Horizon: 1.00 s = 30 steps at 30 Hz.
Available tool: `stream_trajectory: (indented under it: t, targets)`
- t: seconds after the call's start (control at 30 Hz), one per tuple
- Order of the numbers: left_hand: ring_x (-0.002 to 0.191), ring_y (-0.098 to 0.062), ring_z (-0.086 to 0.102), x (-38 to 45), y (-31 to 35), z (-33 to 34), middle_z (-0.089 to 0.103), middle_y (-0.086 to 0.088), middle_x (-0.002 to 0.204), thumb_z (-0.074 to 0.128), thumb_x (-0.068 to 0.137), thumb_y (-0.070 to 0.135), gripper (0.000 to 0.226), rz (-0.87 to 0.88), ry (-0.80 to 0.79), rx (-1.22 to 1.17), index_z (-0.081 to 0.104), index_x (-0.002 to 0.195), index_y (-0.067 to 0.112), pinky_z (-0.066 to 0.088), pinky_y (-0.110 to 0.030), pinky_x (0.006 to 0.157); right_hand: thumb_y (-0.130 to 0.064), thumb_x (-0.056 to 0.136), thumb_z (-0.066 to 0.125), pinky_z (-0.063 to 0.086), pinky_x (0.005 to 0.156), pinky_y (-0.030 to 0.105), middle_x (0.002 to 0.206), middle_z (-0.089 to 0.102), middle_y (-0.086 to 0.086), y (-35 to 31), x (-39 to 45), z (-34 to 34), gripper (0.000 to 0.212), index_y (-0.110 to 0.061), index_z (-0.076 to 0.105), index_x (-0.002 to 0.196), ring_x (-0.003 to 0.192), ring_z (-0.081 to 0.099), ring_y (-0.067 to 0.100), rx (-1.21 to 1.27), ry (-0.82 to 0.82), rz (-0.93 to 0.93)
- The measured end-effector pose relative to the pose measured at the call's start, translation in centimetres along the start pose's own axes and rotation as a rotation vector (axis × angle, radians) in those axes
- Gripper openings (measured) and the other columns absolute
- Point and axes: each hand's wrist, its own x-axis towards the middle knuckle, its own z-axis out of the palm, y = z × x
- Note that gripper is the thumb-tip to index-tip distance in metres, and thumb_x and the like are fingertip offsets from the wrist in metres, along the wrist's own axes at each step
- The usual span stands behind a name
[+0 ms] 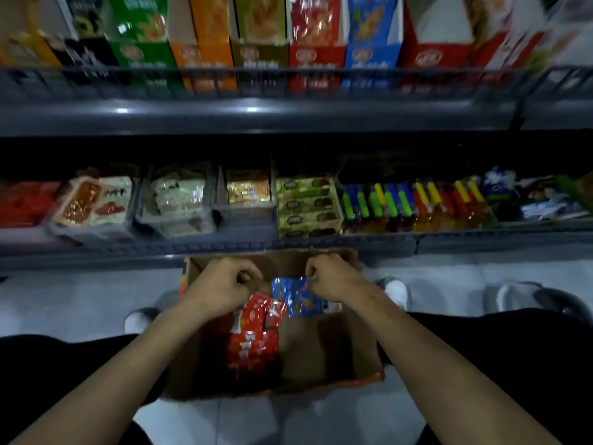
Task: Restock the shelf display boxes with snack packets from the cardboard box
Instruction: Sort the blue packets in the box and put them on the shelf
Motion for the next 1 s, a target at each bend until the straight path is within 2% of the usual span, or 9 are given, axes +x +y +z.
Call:
stream_trajectory:
  t: [0.13,0.27,0.43,0.5,0.57,0.67,0.73,0.9,1.0]
  targets:
    - [0.075,0.007,0.06,-1.1,-2.5,2.9,0.063,0.022,0.077,0.067,0.084,0.013,0.018,-0.126,-0.089,-0.047,0.072,0.085,0.031,0.038,0.0,0.064,-0.027,0.089,0.06,0.049,0.089,0.034,0.111,0.064,0.01,3.8,2.6,7.1,0.019,-0.014,0.063,0.103,0.104,0.059,0.028,-0.032,-0.148,0.107]
    - [0.078,0.008,0.06,-1.3,-3.5,4.6,0.065,0.022,0.079,0.067,0.084,0.011,0.015,-0.18,-0.084,-0.099,0.076,0.088,0.023,0.037,0.002,0.07,-0.024,0.09,0.058,0.042,0.105,0.038,0.137,0.051,0.011,6.9,4.9,13.2,0.044,-0.019,0.052,0.133,0.126,0.048,0.031,-0.018,-0.247,0.193]
    - [0.09,0.002,0.064,-1.5,-4.7,6.2,0.07,0.019,0.09,0.068,0.086,0.011,0.019,-0.237,-0.079,-0.206,0.075,0.089,0.029,0.05,-0.021,0.087,-0.031,0.087,0.058,0.017,0.117,0.053,0.161,0.001,0.008,8.5,8.4,17.2,0.08,-0.029,0.013,0.153,0.146,0.008,0.038,-0.273,-0.26,0.138]
    - [0.095,-0.001,0.064,-1.9,-5.2,6.6,0.071,0.017,0.094,0.068,0.087,0.011,0.019,-0.268,-0.086,-0.237,0.075,0.091,0.028,0.05,-0.024,0.09,-0.027,0.085,0.06,0.016,0.116,0.055,0.161,-0.01,0.008,8.6,9.3,17.9,0.088,-0.03,0.005,0.153,0.146,0.004,0.04,-0.362,-0.305,0.116]
    - [0.099,-0.004,0.064,-2.2,-5.9,6.8,0.072,0.012,0.099,0.067,0.086,0.01,0.018,-0.291,-0.099,-0.26,0.075,0.093,0.025,0.051,-0.03,0.094,-0.024,0.084,0.062,0.019,0.116,0.055,0.16,-0.005,0.01,8.7,8.9,18.5,0.084,-0.031,0.012,0.151,0.145,0.009,0.04,-0.402,-0.289,0.108]
    - [0.102,-0.008,0.064,-2.3,-6.8,6.9,0.072,0.007,0.102,0.067,0.087,0.01,0.018,-0.352,-0.117,-0.277,0.074,0.095,0.023,0.051,-0.037,0.096,-0.026,0.096,0.048,0.026,0.112,0.053,0.151,0.025,0.015,8.0,5.9,20.4,0.052,-0.025,0.032,0.145,0.135,0.03,0.039,-0.457,-0.174,0.056]
    - [0.104,-0.01,0.063,-2.1,-6.9,7.1,0.071,0.004,0.104,0.066,0.088,0.01,0.017,-0.382,-0.123,-0.28,0.073,0.096,0.024,0.05,-0.036,0.097,-0.021,0.098,0.042,0.032,0.107,0.052,0.143,0.035,0.018,7.4,4.5,21.6,0.044,-0.017,0.035,0.142,0.128,0.038,0.039,-0.475,-0.138,0.065]
    - [0.105,-0.015,0.063,-1.9,-6.7,7.9,0.07,-0.001,0.107,0.064,0.089,0.011,0.019,-0.397,-0.154,-0.265,0.07,0.101,0.025,0.051,-0.033,0.095,-0.029,0.098,0.047,0.04,0.101,0.046,0.135,0.045,0.015,8.7,5.5,21.2,0.045,-0.012,0.038,0.139,0.122,0.045,0.033,-0.468,-0.097,0.124]
    - [0.107,-0.014,0.061,-1.8,-6.7,8.3,0.069,0.001,0.107,0.064,0.089,0.012,0.019,-0.411,-0.193,-0.27,0.068,0.099,0.027,0.05,-0.034,0.096,-0.034,0.09,0.062,0.041,0.101,0.046,0.136,0.04,0.02,9.2,5.6,20.6,0.062,-0.009,0.035,0.14,0.122,0.043,0.037,-0.399,-0.143,0.184]
